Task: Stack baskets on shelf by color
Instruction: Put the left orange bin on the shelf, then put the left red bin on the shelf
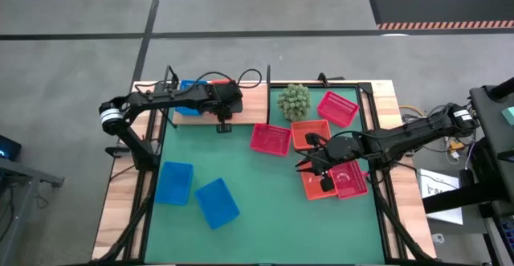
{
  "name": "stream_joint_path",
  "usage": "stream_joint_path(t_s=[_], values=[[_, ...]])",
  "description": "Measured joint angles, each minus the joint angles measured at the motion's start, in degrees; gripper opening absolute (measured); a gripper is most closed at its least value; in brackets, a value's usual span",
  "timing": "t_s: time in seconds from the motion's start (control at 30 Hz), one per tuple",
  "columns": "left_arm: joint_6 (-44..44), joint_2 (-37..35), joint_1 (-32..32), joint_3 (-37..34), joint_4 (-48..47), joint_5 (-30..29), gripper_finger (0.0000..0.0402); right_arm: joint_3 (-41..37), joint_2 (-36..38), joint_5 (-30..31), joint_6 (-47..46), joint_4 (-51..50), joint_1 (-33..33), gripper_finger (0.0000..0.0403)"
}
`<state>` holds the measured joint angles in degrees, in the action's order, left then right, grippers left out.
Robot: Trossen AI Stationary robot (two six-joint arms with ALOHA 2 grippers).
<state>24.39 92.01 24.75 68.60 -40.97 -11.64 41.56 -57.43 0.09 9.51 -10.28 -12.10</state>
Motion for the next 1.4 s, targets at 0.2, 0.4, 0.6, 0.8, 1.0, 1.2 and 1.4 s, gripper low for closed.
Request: stream_joint_path(t_s=[0.2,0.4,0.6,0.8,1.0,1.2,1.4], values=[[-0.7,-1.8,-1.3,0.1,-1.2,-0.2,0.0103,0.0,0.0,0.0,0.0,0.1,0.0,0.0056],[-5.9,-7.8,-4.6,0.4,-1.6,-0.2,0.0116,0.0,0.0,0.1,-1.1,0.3,0.0,0.0056],[-20.0,-16.9,-14.1,-4.5,7.6,4.0,0.0116,-0.8,-0.6,0.1,-1.7,3.4,0.0,0.0056],[-22.4,-23.2,-29.9,-19.1,42.6,1.7,0.0116,-1.8,-4.0,0.1,-0.7,10.4,0.1,0.0056],[-11.8,-25.1,-38.4,-27.0,60.4,-8.9,0.0116,1.4,-7.6,3.0,2.0,14.1,0.2,0.0056],[-6.3,-29.5,-38.1,-28.1,57.9,-9.9,0.0116,10.7,-12.2,6.1,3.3,7.5,2.2,0.0053],[-4.3,-36.6,-38.1,-28.6,49.9,-9.9,0.0116,23.9,-20.2,6.0,6.0,-3.4,4.8,0.0032]])
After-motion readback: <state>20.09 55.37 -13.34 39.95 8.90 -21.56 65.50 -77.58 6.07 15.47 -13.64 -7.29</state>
